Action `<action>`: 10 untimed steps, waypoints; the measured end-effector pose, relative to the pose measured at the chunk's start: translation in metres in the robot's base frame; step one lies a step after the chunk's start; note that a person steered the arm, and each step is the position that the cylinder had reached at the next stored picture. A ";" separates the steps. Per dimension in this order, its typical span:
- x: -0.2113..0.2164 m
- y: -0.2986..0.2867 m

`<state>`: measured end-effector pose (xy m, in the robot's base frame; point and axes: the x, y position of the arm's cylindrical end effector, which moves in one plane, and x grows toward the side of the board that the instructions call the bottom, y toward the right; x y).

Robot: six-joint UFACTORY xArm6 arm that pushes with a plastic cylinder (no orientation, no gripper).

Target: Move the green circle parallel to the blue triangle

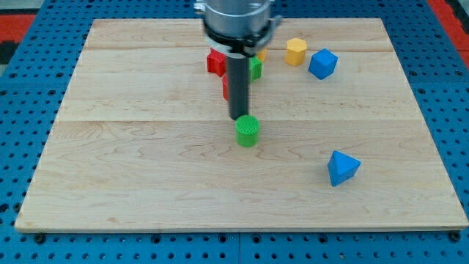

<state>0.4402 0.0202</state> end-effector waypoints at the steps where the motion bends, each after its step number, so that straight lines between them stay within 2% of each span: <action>1: 0.002 0.010; 3: -0.007 -0.016; 6: 0.044 -0.016; 7: 0.030 -0.014; 8: 0.025 0.017; 9: 0.052 0.018; 10: 0.060 0.018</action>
<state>0.5007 0.0380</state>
